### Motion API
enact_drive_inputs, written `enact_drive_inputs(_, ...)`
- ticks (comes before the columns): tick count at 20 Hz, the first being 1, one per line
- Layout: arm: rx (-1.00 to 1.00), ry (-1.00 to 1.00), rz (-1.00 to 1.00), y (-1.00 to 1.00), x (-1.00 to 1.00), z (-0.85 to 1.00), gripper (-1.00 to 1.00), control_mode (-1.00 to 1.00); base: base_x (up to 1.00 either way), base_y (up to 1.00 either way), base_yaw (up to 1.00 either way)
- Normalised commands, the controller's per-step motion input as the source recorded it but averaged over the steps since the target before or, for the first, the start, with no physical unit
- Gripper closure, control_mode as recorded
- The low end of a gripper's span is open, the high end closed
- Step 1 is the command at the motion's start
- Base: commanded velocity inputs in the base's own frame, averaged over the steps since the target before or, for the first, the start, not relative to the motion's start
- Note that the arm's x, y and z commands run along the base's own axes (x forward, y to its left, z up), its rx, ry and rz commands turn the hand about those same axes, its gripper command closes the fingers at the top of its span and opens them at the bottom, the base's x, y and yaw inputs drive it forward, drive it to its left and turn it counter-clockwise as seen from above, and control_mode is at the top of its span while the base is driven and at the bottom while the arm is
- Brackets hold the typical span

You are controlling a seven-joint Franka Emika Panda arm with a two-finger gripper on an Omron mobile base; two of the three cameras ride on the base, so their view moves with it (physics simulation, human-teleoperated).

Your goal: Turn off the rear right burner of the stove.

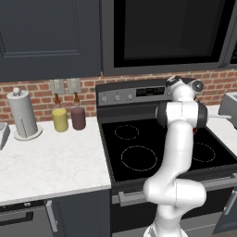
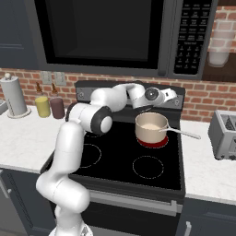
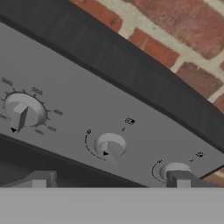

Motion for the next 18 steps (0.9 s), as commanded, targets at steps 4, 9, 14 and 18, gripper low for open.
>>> enact_drive_inputs(4,0.00,0.00,0.00,0.00,0.15,0.00,-1.00,-1.00,0.00,0.00,0.00)
enact_drive_inputs(9,0.00,0.00,0.00,0.00,0.12,0.00,-1.00,-1.00,0.00,0.00,0.00)
enact_drive_inputs(14,0.00,0.00,0.00,0.02,0.09,0.00,-1.00,-1.00,0.00,0.00,0.00)
enact_drive_inputs(18,0.00,0.00,0.00,0.00,0.09,-0.01,-1.00,-1.00,0.00,0.00,0.00)
